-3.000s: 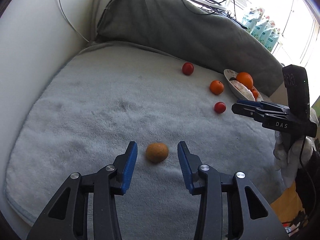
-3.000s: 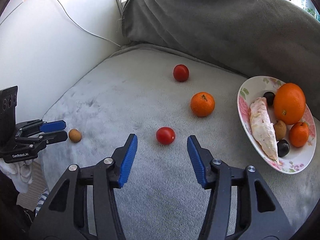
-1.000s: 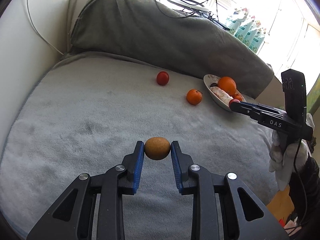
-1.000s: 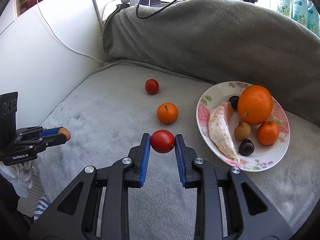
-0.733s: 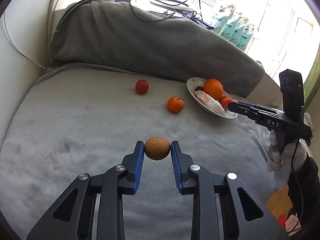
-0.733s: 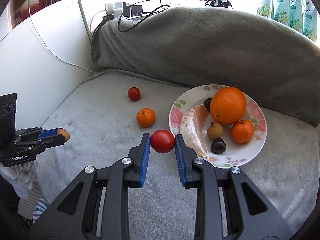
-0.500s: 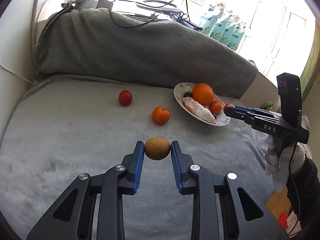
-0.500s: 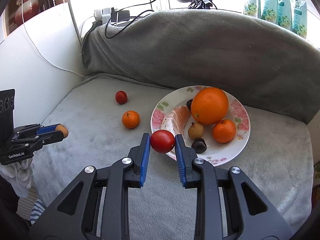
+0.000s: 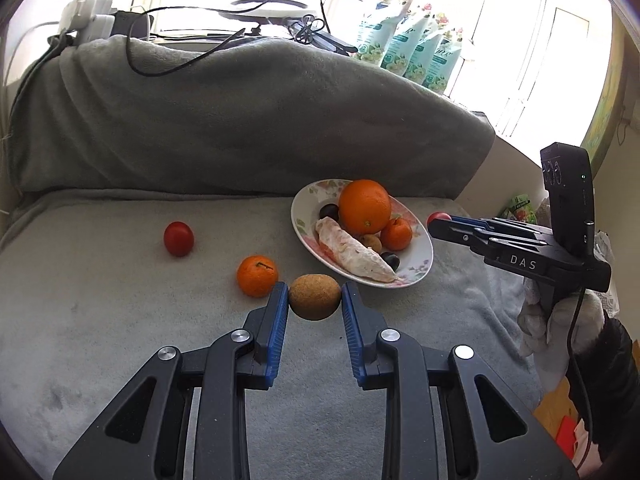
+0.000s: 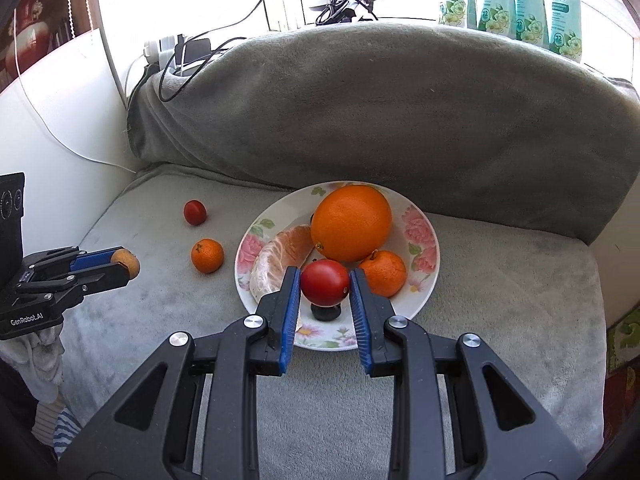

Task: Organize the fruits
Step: 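Carry the kiwi and the cherry tomato above the plate with both tools, then lower the kiwi onto the plate with the left gripper while the right releases the tomato there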

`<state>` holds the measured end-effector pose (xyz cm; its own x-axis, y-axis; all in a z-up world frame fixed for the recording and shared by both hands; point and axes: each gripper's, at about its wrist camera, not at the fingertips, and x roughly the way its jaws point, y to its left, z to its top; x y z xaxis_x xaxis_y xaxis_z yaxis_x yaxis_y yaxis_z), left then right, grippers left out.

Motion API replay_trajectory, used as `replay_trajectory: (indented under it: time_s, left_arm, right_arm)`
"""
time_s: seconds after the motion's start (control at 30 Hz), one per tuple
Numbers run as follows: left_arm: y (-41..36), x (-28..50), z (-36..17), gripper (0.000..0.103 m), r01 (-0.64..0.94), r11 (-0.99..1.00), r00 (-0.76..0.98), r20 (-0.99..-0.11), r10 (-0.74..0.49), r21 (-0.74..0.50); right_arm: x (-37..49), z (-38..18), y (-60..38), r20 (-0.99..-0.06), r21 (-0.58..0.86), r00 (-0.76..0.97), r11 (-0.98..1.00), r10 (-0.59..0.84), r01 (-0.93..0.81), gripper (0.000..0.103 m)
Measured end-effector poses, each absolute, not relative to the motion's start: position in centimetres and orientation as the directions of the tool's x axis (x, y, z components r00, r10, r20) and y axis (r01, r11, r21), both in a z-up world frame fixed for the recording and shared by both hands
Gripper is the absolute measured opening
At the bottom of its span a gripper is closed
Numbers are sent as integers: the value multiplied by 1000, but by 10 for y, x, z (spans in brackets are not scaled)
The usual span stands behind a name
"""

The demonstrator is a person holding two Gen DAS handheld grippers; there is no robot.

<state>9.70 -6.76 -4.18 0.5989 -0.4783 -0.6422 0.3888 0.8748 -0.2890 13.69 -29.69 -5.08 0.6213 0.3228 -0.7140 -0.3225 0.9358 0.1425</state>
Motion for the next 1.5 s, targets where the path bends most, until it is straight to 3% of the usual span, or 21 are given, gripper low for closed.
replay_trajectory:
  time_s: [0.7,1.5]
  left_arm:
    - [-130,141,-47,26,473,835,542,-654,-527,-281]
    - [-148,161,-58,26,491,823,511,-671,-537,-286]
  right_arm:
    - [183,-67,-329,-734,156,616,954,287,-258,26]
    - [203,-74,-324,-740,145,610,954,282,-264,26]
